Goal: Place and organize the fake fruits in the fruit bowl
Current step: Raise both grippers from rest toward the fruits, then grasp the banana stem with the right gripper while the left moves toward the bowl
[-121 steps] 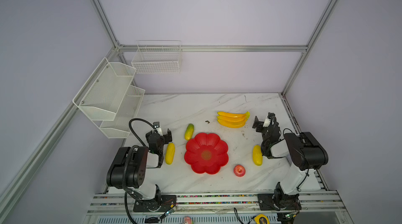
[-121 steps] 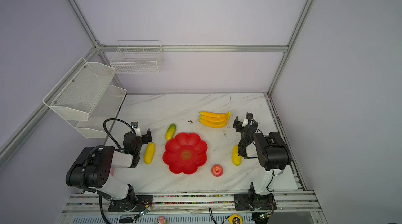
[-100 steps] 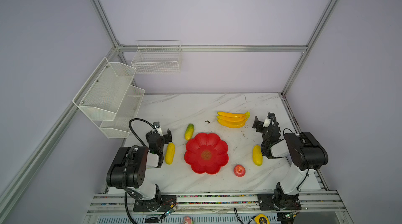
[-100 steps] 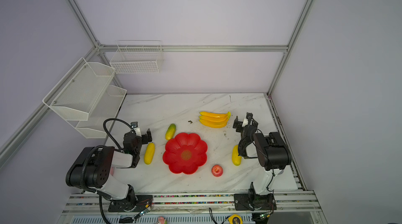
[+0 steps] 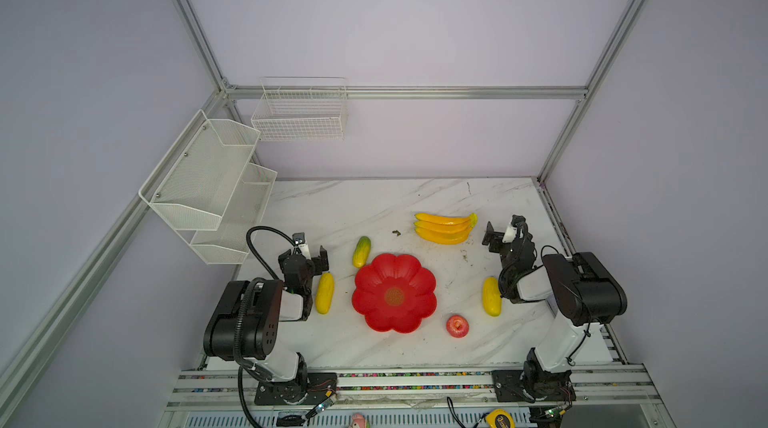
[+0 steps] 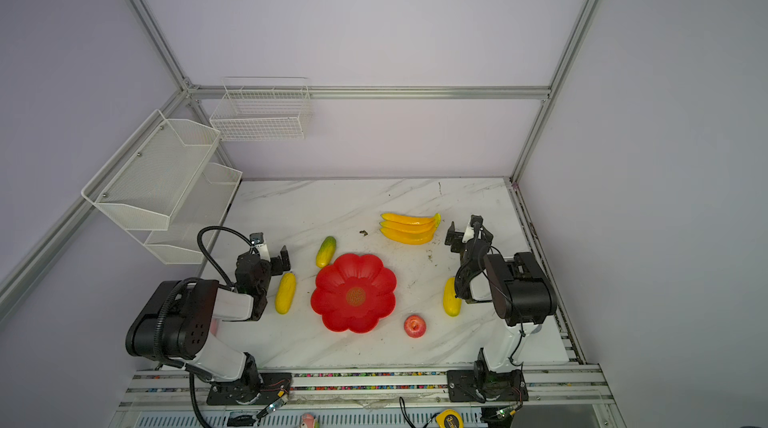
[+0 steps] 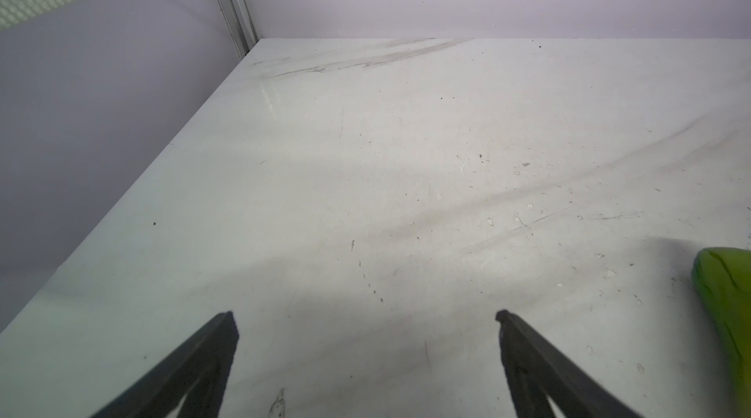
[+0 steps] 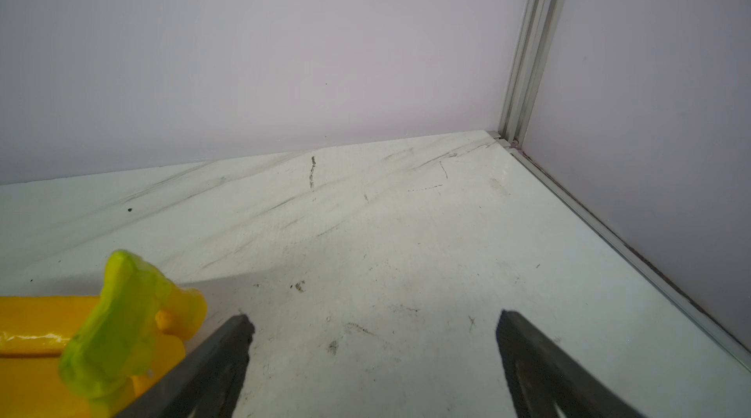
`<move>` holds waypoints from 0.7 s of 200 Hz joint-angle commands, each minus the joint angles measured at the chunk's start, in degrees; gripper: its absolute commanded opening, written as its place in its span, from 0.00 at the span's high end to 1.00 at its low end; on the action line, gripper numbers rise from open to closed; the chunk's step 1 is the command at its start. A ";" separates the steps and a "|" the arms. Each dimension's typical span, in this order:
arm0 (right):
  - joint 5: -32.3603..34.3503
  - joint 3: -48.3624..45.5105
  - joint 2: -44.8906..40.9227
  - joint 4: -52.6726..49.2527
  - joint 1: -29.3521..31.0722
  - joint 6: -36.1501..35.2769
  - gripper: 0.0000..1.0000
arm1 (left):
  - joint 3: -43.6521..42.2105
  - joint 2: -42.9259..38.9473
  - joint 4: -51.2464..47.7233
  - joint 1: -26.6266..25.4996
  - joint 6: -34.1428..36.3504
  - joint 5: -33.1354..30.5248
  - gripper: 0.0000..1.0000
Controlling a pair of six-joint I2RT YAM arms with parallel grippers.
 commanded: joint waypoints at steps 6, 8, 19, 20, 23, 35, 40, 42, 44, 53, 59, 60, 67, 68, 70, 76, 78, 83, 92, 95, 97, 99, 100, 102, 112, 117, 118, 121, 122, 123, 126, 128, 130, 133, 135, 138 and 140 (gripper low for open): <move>0.52 0.75 -0.25 2.20 0.00 -0.47 0.03 | 3.87 -0.29 1.83 0.04 0.86 0.68 0.00; 0.52 0.72 -0.26 2.27 -0.03 -0.47 0.03 | 3.86 -0.30 1.89 0.01 0.92 0.63 0.00; 1.43 0.34 -0.63 2.95 0.00 -0.17 0.03 | 3.79 -0.30 1.98 0.03 0.88 0.62 0.00; 1.59 0.24 -0.75 3.02 0.04 -0.08 0.03 | 3.79 -0.30 1.96 0.01 0.83 0.62 0.00; 2.02 0.03 -1.05 3.16 0.00 0.25 0.03 | 3.79 -0.30 1.99 -0.03 0.87 0.66 0.00; 4.11 -1.21 -3.58 3.57 -0.01 0.98 0.03 | 3.79 -0.30 1.95 -0.01 0.90 0.68 0.00; 4.96 -1.87 -5.07 3.54 -0.01 1.21 0.03 | 3.77 -0.38 2.21 0.01 0.88 0.59 0.00; 5.41 -2.18 -5.62 3.48 -0.01 1.29 0.03 | 3.77 -0.39 2.38 -0.05 1.01 0.32 0.00; 5.87 -2.39 -6.28 3.47 -0.01 1.46 0.03 | 3.79 -0.48 2.45 -0.08 1.00 -0.12 0.00; 7.15 -3.92 -9.00 3.61 -0.01 1.89 0.03 | 4.05 -2.36 -0.08 -0.05 0.08 -1.73 0.00; 8.16 -4.77 -10.86 3.50 0.01 2.25 0.03 | 4.60 -4.14 -2.66 -0.09 0.00 -2.48 0.00; 8.43 -4.86 -11.10 3.43 0.00 2.35 0.03 | 4.72 -4.46 -3.08 -0.05 -0.04 -2.47 0.00; 9.99 -5.46 -13.21 2.31 0.06 3.27 0.03 | 4.93 -6.77 -5.43 -0.21 0.02 -2.10 0.00; 10.27 -5.51 -13.46 2.08 0.03 3.43 0.03 | 4.93 -7.09 -5.70 -0.29 0.10 -2.10 0.00; 10.76 -5.55 -14.06 1.38 0.00 3.74 0.03 | 4.87 -7.82 -6.12 -0.38 0.38 -2.11 0.00; 11.83 -4.95 -16.04 -2.05 -0.02 4.77 0.03 | 4.57 -10.46 -7.11 -1.26 1.26 -3.15 0.00; 11.93 -4.77 -16.37 -2.78 -0.01 4.93 0.03 | 4.45 -11.50 -7.62 -1.70 1.48 -3.91 0.00; 12.02 -3.68 -17.77 -6.75 0.00 5.41 0.03 | 4.49 -13.60 -9.33 -2.99 1.87 -5.91 0.00; 11.18 -0.76 -19.95 -15.26 -0.01 6.77 0.03 | 5.01 -17.66 -13.92 -5.46 1.01 -8.69 0.00; 10.57 0.57 -20.52 -18.56 -0.01 7.24 0.03 | 5.27 -18.95 -15.74 -6.26 0.27 -8.81 0.00; 10.47 0.93 -20.68 -19.16 -0.01 7.35 0.03 | 5.59 -19.88 -16.92 -6.73 -0.26 -8.69 0.00; 10.17 1.51 -20.90 -20.60 0.06 7.51 0.03 | 5.97 -20.78 -17.55 -7.29 -0.83 -8.50 0.00; 10.00 1.80 -20.95 -21.20 0.07 7.62 0.03 | 6.16 -21.17 -18.09 -7.60 -1.12 -8.38 0.00; 9.64 2.38 -21.12 -22.56 -0.01 7.88 0.03 | 6.43 -21.98 -19.17 -8.19 -1.71 -8.14 0.00; 7.96 4.87 -21.68 -27.76 0.06 8.93 0.03 | 8.48 -25.79 -24.56 -11.68 -4.01 -7.33 0.00; 7.05 6.48 -21.85 -29.85 0.03 9.39 0.03 | 9.81 -27.32 -27.62 -13.72 -4.66 -6.71 0.00; 6.86 6.83 -21.87 -30.52 -0.03 9.53 0.03 | 10.32 -27.61 -28.22 -14.07 -4.75 -6.56 0.00; 6.05 7.54 -21.80 -32.03 0.02 9.77 0.03 | 11.16 -28.42 -30.12 -15.14 -4.98 -5.80 0.00; 5.79 7.80 -21.80 -32.71 0.05 9.89 0.03 | 11.52 -28.69 -30.79 -15.53 -5.08 -5.62 0.00; 5.53 8.19 -21.80 -33.05 0.07 10.00 0.03 | 12.10 -28.87 -31.48 -15.90 -5.13 -5.19 0.00; 4.40 9.19 -21.71 -34.70 0.04 10.21 0.03 | 13.42 -29.46 -33.65 -16.78 -5.45 -4.02 0.00; 3.51 9.68 -21.53 -35.67 0.05 10.38 0.03 | 14.46 -29.76 -35.06 -17.18 -5.56 -2.94 0.00; 2.74 10.29 -21.42 -36.33 0.01 10.44 0.03 | 15.49 -29.95 -36.18 -17.77 -5.87 -1.68 0.00; 1.22 11.09 -21.18 -37.47 0.00 10.52 0.03 | 16.83 -30.31 -38.93 -18.29 -6.35 0.23 0.00; 0.41 11.74 -21.00 -38.17 0.02 10.54 0.03 | 17.82 -30.52 -40.64 -18.57 -6.68 1.79 0.00; -1.12 12.54 -20.78 -39.16 0.06 10.69 0.03 | 19.27 -30.68 -42.67 -18.90 -7.21 4.69 0.00; -2.29 13.13 -20.51 -39.97 0.06 10.76 0.03 | 20.19 -30.70 -44.61 -19.08 -7.58 6.60 0.00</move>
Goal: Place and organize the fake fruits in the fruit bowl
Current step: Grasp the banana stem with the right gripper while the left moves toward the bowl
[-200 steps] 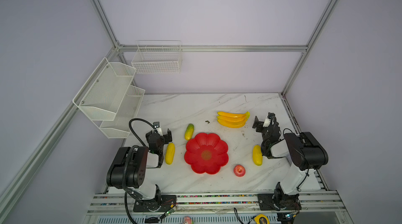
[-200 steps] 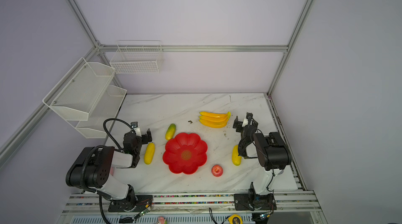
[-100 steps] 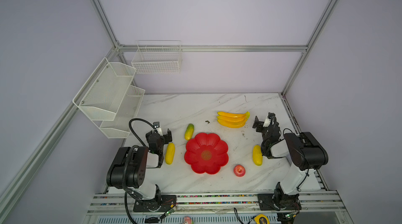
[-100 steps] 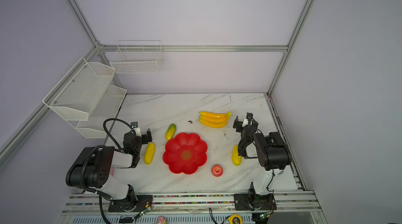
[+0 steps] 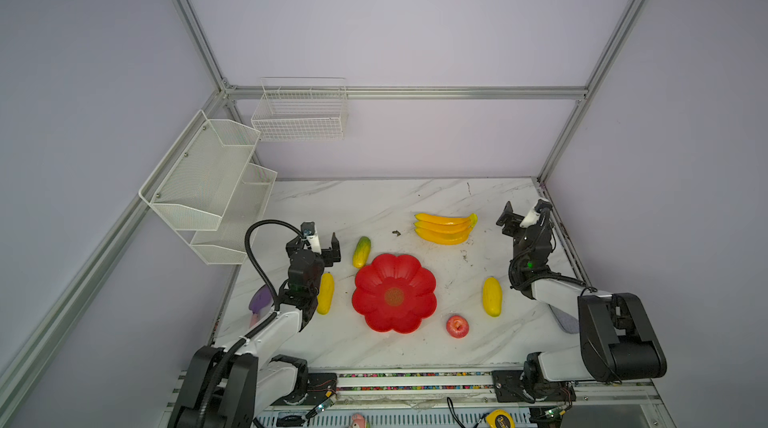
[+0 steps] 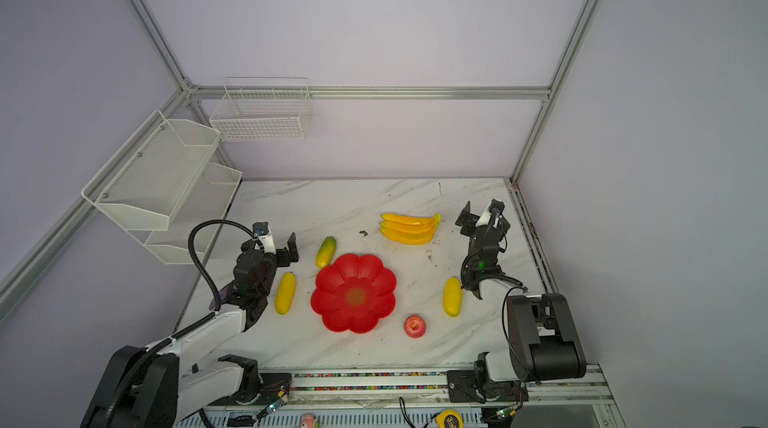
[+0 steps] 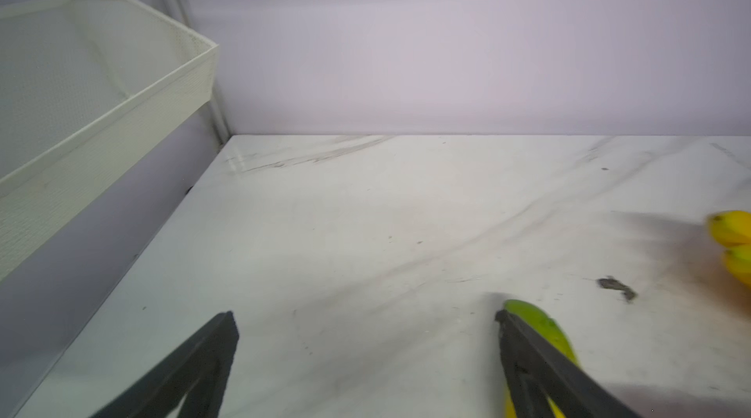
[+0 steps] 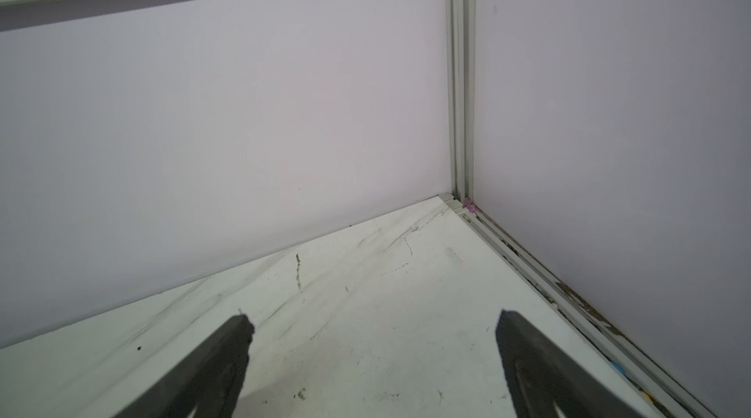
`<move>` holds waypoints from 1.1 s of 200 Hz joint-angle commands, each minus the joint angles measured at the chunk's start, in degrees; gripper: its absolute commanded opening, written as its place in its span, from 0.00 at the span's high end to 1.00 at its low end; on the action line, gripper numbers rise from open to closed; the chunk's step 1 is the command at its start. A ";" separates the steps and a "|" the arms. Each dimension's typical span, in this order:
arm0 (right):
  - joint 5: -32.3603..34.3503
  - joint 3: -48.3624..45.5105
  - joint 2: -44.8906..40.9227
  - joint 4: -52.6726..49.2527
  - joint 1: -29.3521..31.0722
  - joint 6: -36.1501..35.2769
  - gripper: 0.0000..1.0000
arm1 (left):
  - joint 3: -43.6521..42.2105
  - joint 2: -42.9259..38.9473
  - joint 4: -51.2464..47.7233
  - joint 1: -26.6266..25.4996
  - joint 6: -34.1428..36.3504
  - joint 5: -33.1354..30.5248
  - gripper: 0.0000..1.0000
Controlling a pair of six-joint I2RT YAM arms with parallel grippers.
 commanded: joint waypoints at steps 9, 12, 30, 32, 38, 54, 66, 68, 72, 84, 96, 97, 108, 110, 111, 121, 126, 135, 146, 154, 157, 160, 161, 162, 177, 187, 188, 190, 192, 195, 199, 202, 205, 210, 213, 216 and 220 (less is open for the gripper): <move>-13.47 8.50 1.80 -19.24 0.00 3.51 0.03 | 18.08 -2.78 -25.16 -5.15 -6.34 19.52 0.00; -15.02 9.43 2.15 -20.27 0.02 3.60 0.03 | 18.98 -2.70 -27.09 -5.49 -6.85 22.84 0.00; -21.80 13.94 3.57 -26.39 0.04 4.11 0.03 | 23.13 -2.92 -33.69 -8.85 -9.21 33.84 0.00; -22.43 14.28 3.60 -27.04 0.03 4.22 0.03 | 23.22 -3.13 -34.25 -9.33 -9.24 33.93 0.00; -24.49 15.17 3.73 -28.60 0.01 4.68 0.03 | 23.10 -3.91 -35.35 -10.81 -9.24 33.46 0.00; -26.64 16.48 3.52 -32.51 0.07 5.75 0.03 | 21.09 -6.84 -36.71 -13.75 -10.05 28.79 0.00; -26.93 17.13 4.14 -34.57 0.08 5.51 0.04 | 18.75 -8.98 -36.71 -15.10 -10.83 26.30 0.00; -26.92 17.25 4.35 -34.89 0.08 5.42 0.04 | 18.41 -9.33 -36.72 -15.33 -10.94 25.96 0.00; -26.66 17.68 5.08 -35.71 0.08 5.04 0.06 | 17.83 -9.88 -36.63 -15.72 -11.22 25.25 0.00; -26.01 18.88 7.11 -37.13 0.08 4.77 0.09 | 16.28 -11.04 -36.15 -16.93 -12.09 23.66 0.00; -27.35 20.49 9.42 -38.23 0.17 4.35 0.15 | 15.64 -11.89 -36.01 -18.29 -13.07 22.32 0.00; -27.43 20.53 9.63 -38.18 0.17 4.45 0.16 | 15.59 -11.88 -36.01 -18.40 -13.22 22.12 0.00; -28.38 21.41 11.06 -37.67 0.41 5.01 0.20 | 15.22 -12.51 -35.71 -19.86 -14.66 20.47 0.00; -28.71 21.59 11.32 -37.54 0.51 5.09 0.21 | 15.22 -12.63 -35.63 -20.13 -14.99 20.15 0.00; -28.81 21.66 11.42 -37.49 0.56 5.08 0.21 | 15.16 -12.69 -35.56 -20.29 -15.06 20.07 0.00; -28.90 22.25 12.25 -36.83 1.30 5.29 0.21 | 14.42 -13.24 -34.42 -21.54 -16.27 19.40 0.00; -28.62 22.62 12.66 -36.83 1.73 5.25 0.21 | 13.95 -13.51 -33.98 -22.29 -16.65 19.02 0.00; -28.12 23.28 13.34 -37.17 2.55 4.86 0.21 | 13.18 -13.86 -32.98 -23.41 -17.05 17.87 0.00; -26.29 24.74 14.72 -38.41 3.61 4.40 0.21 | 12.44 -14.19 -32.38 -24.41 -17.11 16.41 0.00; -25.47 25.30 15.62 -38.86 4.03 4.18 0.21 | 11.90 -14.28 -32.08 -24.78 -16.98 15.77 0.00; -25.19 25.52 15.95 -38.96 4.16 4.16 0.21 | 11.79 -14.21 -32.06 -24.79 -16.90 15.55 0.00; -24.97 25.80 16.46 -39.08 4.23 4.19 0.22 | 11.64 -14.21 -32.06 -24.80 -16.83 15.39 0.00; -24.97 25.80 16.46 -39.08 4.23 4.19 0.22 | 11.62 -14.19 -32.06 -24.82 -16.81 15.36 0.00; -24.92 25.82 16.62 -39.09 4.27 4.19 0.22 | 11.60 -14.17 -32.06 -24.83 -16.76 15.30 0.00; -25.09 26.59 18.56 -39.28 4.39 4.46 0.25 | 11.32 -14.09 -32.08 -24.85 -16.28 14.79 0.00; -24.67 27.35 19.65 -40.07 4.56 4.52 0.29 | 11.32 -14.10 -32.13 -24.85 -16.15 14.25 0.00; -24.64 27.35 19.76 -40.16 4.56 4.49 0.29 | 11.32 -14.13 -32.10 -24.85 -16.08 14.18 0.00; -24.57 27.52 20.01 -40.33 4.63 4.46 0.30 | 11.32 -14.13 -32.13 -24.85 -16.03 14.05 0.00; -24.55 27.63 20.14 -40.52 4.65 4.46 0.31 | 11.32 -14.15 -32.14 -24.80 -16.02 13.98 0.00; -24.40 27.81 20.46 -40.77 4.79 4.41 0.31 | 11.32 -14.24 -32.07 -24.84 -16.06 13.78 0.00; -24.32 27.99 20.77 -41.20 4.85 4.37 0.32 | 11.32 -14.29 -32.09 -24.85 -16.01 13.59 0.00; -24.19 28.22 21.03 -41.47 4.88 4.31 0.33 | 11.32 -14.25 -32.06 -24.85 -15.95 13.50 0.00; -24.04 28.28 21.26 -41.85 4.91 4.22 0.33 | 11.31 -14.29 -32.05 -24.89 -15.98 13.42 0.00; -23.79 28.37 21.42 -42.14 5.04 4.19 0.33 | 11.24 -14.34 -32.01 -24.85 -15.79 13.33 0.00; -23.70 28.33 21.44 -42.27 5.01 4.19 0.33 | 11.24 -14.40 -32.05 -24.86 -15.71 13.31 0.00; -23.45 28.31 21.46 -42.38 5.02 4.19 0.33 | 11.23 -14.42 -31.98 -24.85 -15.60 13.23 0.00; -23.19 28.25 21.49 -42.48 5.07 4.24 0.33 | 11.19 -14.39 -31.97 -24.85 -15.51 13.15 0.00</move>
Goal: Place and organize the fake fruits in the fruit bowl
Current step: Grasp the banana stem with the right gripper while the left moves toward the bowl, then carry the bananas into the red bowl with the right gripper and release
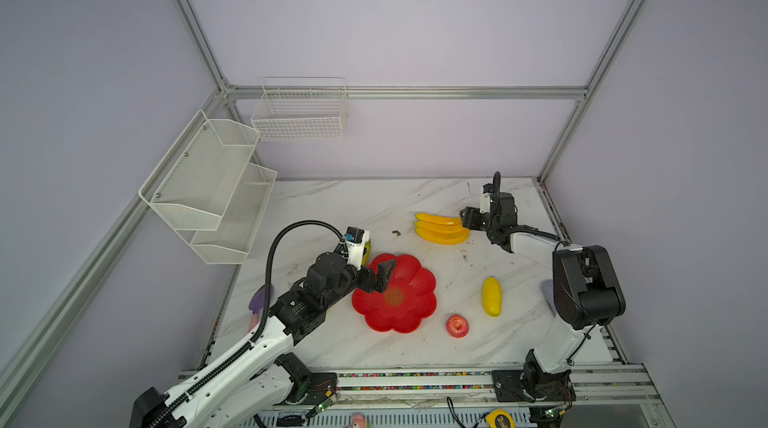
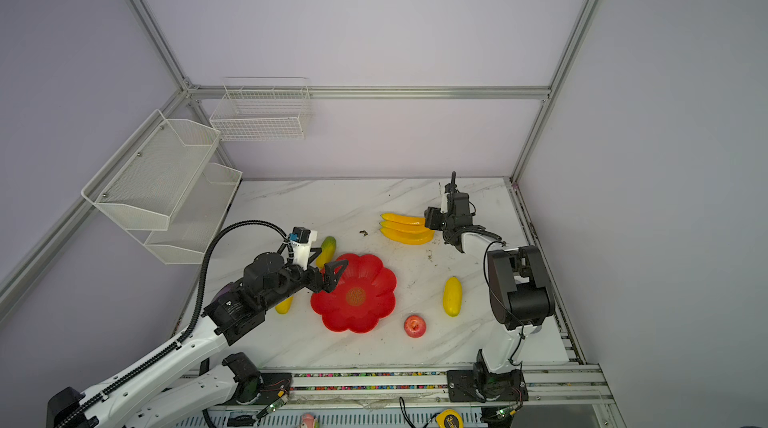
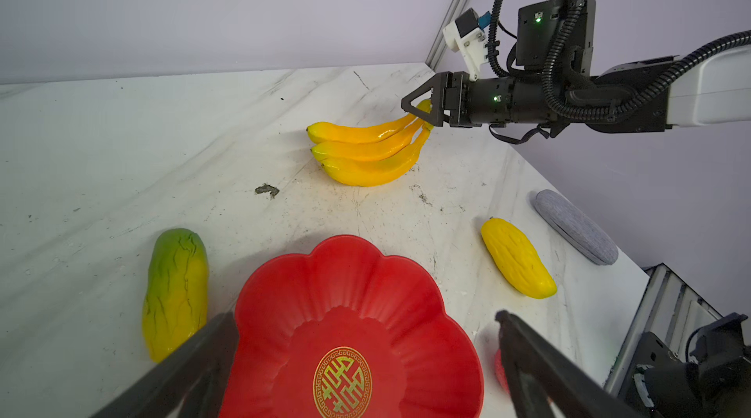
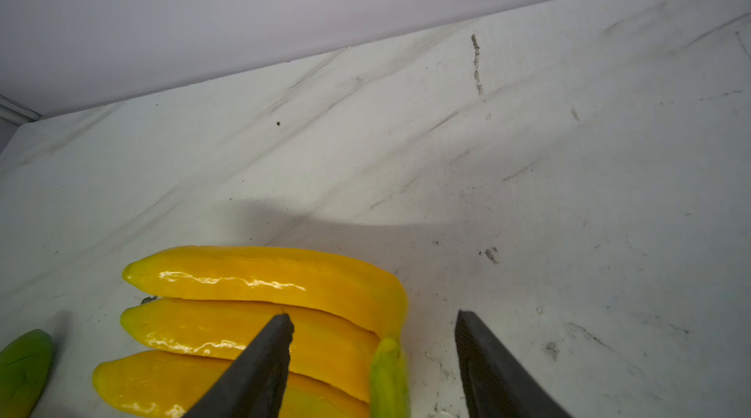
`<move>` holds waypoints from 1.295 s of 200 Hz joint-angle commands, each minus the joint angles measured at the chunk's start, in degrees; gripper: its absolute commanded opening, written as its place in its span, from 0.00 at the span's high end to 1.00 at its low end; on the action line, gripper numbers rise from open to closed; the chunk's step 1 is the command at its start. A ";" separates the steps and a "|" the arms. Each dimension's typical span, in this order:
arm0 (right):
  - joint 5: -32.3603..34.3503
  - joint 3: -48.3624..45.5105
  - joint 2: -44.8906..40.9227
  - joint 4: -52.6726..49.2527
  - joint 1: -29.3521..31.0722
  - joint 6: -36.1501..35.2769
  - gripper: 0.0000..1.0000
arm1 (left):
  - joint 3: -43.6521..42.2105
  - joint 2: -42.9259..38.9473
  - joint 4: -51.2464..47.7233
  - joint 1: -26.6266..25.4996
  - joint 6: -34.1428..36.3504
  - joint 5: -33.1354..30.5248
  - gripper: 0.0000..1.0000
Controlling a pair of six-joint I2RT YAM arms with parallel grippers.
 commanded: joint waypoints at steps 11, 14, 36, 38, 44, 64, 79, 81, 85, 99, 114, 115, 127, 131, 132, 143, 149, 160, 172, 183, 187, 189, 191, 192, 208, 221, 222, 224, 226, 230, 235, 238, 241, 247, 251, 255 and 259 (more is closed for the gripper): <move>2.39 0.80 0.99 -3.19 0.40 -0.13 0.34 | -2.36 -0.80 2.65 -0.17 0.20 -2.18 0.00; 2.35 0.72 1.01 -3.10 0.45 -0.13 0.35 | -2.38 -0.79 2.70 -0.17 0.29 -2.34 0.00; 1.59 0.62 1.72 -2.87 0.52 -0.31 0.41 | -2.65 -0.32 3.30 -0.16 0.47 -2.85 0.00; 1.54 0.57 1.79 -2.91 0.50 -0.31 0.43 | -2.69 -0.25 3.34 -0.15 0.47 -2.85 0.00; 1.27 0.61 2.01 -3.00 0.52 -0.31 0.45 | -2.73 -0.17 3.48 -0.17 0.43 -2.93 0.00; 0.31 0.62 2.24 -3.09 0.59 -0.35 0.54 | -2.82 0.16 3.87 -0.17 0.29 -2.93 0.00; -0.03 0.65 2.07 -3.26 0.60 -0.40 0.59 | -2.92 0.06 3.89 -0.17 0.30 -3.28 0.00; -0.09 0.68 2.07 -3.31 0.57 -0.40 0.59 | -2.96 0.04 3.88 -0.17 0.30 -3.35 0.00; -0.27 0.70 2.08 -3.40 0.62 -0.43 0.60 | -3.07 -0.13 3.81 -0.12 0.30 -3.44 0.00; -0.74 0.90 2.09 -3.92 0.56 -0.53 0.64 | -3.26 -0.52 3.66 -0.17 0.30 -3.70 0.00; -1.36 0.97 1.86 -3.97 0.64 -0.66 0.72 | -3.72 -1.24 3.53 -0.17 0.30 -4.29 0.00; -1.37 0.97 1.83 -3.97 0.68 -0.62 0.72 | -3.75 -1.23 3.53 -0.17 0.30 -4.36 0.00; -1.68 0.81 1.51 -3.68 0.71 -0.66 0.81 | -3.96 -1.87 3.27 -0.17 0.38 -5.01 0.00; -1.92 0.75 1.36 -3.40 0.66 -0.74 0.83 | -4.04 -2.04 3.13 -0.18 0.37 -5.24 0.00; -1.96 0.68 1.32 -3.34 0.69 -0.75 0.84 | -4.04 -2.12 3.02 -0.17 0.38 -5.27 0.00; -2.07 0.14 0.56 -2.43 0.81 -0.49 0.86 | -4.14 -2.62 2.59 -0.17 0.38 -5.84 0.00; -2.12 -0.06 0.23 -2.18 0.81 -0.40 0.87 | -4.22 -3.02 2.40 -0.17 0.41 -6.07 0.00; -2.17 -0.47 -0.71 -1.73 0.94 -0.27 0.91 | -4.48 -3.70 2.45 -0.17 0.39 -6.18 0.00; -2.71 -0.84 -2.18 -1.28 1.07 -0.26 0.92 | -5.00 -4.47 2.86 -0.17 0.23 -6.26 0.00; -3.50 -1.44 -3.92 -0.74 1.27 -0.23 0.93 | -5.52 -5.15 3.13 -0.17 0.20 -6.48 0.00; -4.01 -1.72 -4.69 -0.45 1.33 -0.08 0.93 | -5.63 -5.39 2.95 -0.17 0.28 -6.66 0.00; -4.26 -1.92 -5.14 -0.34 1.40 0.01 0.93 | -5.63 -5.52 2.88 -0.17 0.34 -6.83 0.00; -4.52 -2.08 -5.65 -0.19 1.49 0.08 0.93 | -5.63 -5.57 2.77 -0.17 0.37 -6.92 0.00; -4.66 -2.18 -5.88 -0.10 1.50 0.10 0.93 | -5.63 -5.59 2.67 -0.17 0.42 -6.99 0.00; -7.08 -3.44 -9.82 0.51 2.25 1.27 0.93 | -4.84 -6.63 -0.13 -0.17 1.04 -9.05 0.00; -9.82 -3.78 -12.89 -0.45 3.43 1.95 0.93 | -3.77 -7.51 -3.97 -0.17 1.24 -12.33 0.00; -9.95 -3.78 -13.10 -0.59 3.57 2.00 0.93 | -3.65 -7.58 -4.31 -0.17 1.30 -12.60 0.00; -10.29 -3.78 -13.68 -0.84 3.83 2.11 0.93 | -3.40 -7.76 -5.06 -0.17 1.34 -13.20 0.00; -10.51 -3.82 -14.04 -1.12 4.14 2.25 0.93 | -3.23 -7.91 -5.80 -0.15 1.42 -13.72 0.00; -11.34 -3.84 -15.20 -1.80 4.85 2.39 0.93 | -2.80 -8.05 -7.28 -0.15 1.57 -15.08 0.00; -12.04 -3.87 -16.06 -2.29 5.55 2.41 0.93 | -2.25 -8.35 -8.95 -0.17 1.59 -16.82 0.00; -12.69 -3.91 -16.62 -2.71 6.04 2.36 0.93 | -1.94 -8.41 -10.19 -0.10 1.53 -17.88 0.00; -13.40 -3.88 -17.12 -3.23 6.75 2.07 0.93 | -1.55 -8.55 -11.37 -0.12 1.53 -18.75 0.00; -14.45 -3.58 -17.89 -5.14 8.17 1.22 0.93 | -0.86 -8.69 -13.33 -0.11 1.53 -20.53 0.00; -14.64 -3.37 -18.32 -6.60 9.11 0.58 0.93 | -0.56 -8.84 -14.51 -0.12 1.53 -21.53 0.00; -14.65 -3.14 -18.68 -8.05 10.11 -0.13 0.93 | -0.25 -8.91 -15.49 -0.16 1.48 -22.36 0.00; -14.51 -3.08 -19.01 -9.36 11.11 -0.76 0.93 | -0.06 -9.04 -16.24 -0.10 1.44 -23.07 0.00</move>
